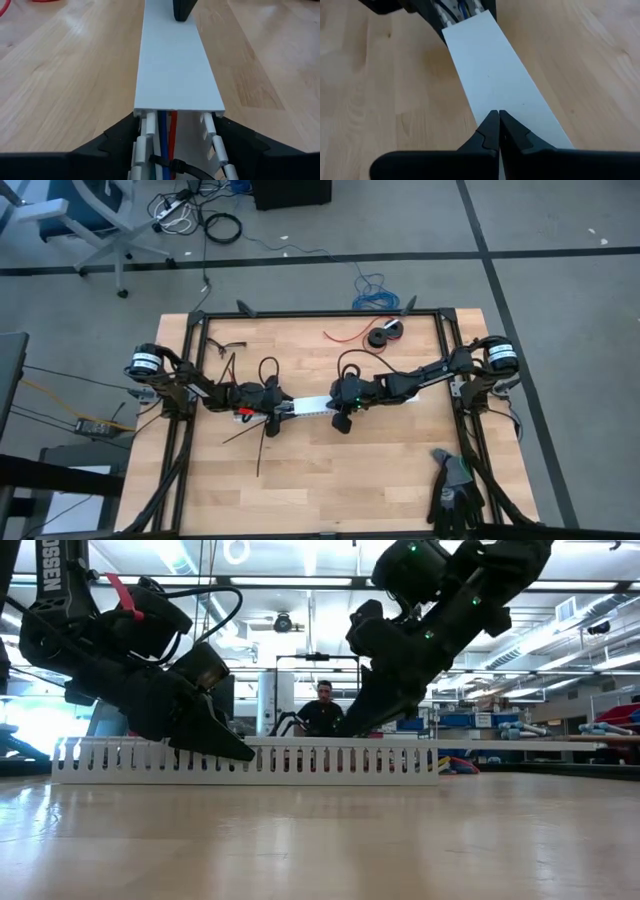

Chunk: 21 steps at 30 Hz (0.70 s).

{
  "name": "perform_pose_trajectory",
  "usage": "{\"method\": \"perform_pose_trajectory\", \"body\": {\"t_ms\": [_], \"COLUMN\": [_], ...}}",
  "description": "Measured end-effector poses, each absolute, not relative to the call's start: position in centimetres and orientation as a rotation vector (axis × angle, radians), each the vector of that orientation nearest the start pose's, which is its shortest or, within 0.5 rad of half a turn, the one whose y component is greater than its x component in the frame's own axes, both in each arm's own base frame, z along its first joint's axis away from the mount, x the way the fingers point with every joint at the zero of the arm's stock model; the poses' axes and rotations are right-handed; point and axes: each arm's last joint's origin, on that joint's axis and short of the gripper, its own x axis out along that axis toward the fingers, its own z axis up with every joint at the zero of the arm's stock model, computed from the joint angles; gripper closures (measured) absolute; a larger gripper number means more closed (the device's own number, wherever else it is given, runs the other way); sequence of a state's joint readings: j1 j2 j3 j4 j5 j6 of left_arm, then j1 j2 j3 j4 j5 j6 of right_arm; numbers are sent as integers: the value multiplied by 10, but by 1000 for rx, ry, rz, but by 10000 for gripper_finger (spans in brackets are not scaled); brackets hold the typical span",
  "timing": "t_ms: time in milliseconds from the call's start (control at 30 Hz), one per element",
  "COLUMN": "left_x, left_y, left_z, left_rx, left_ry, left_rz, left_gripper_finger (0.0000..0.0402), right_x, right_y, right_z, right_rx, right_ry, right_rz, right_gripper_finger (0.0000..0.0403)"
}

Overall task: Ziptie cables
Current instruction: Close the white cable duct

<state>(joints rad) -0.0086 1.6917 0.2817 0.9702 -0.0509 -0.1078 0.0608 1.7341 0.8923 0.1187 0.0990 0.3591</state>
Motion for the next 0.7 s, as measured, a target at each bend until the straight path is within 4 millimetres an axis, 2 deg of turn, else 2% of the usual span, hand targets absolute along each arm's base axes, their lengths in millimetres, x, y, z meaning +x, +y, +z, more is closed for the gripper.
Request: {"method": "perform_pose_trajectory", "body": {"t_ms": [133,333,467,700], "left_x": [238,239,241,226], "left_y": [-1,-1,-1,0], "left_z": [93,94,97,91], "left_rx": [-96,-105,-122,-123], "left_ry": [434,413,386,403], "left_rz": [62,58,60,88], "left_gripper_finger": [158,126,122,124], "right_x": [342,340,340,340], "right_y": [18,18,17,17], "right_z": [158,155,155,155], "right_rx": [283,283,284,296], "right_ry": [706,744,744,747], "right_rz": [-165,-174,-177,-183], "right_gripper_finger": [403,403,403,403]}}
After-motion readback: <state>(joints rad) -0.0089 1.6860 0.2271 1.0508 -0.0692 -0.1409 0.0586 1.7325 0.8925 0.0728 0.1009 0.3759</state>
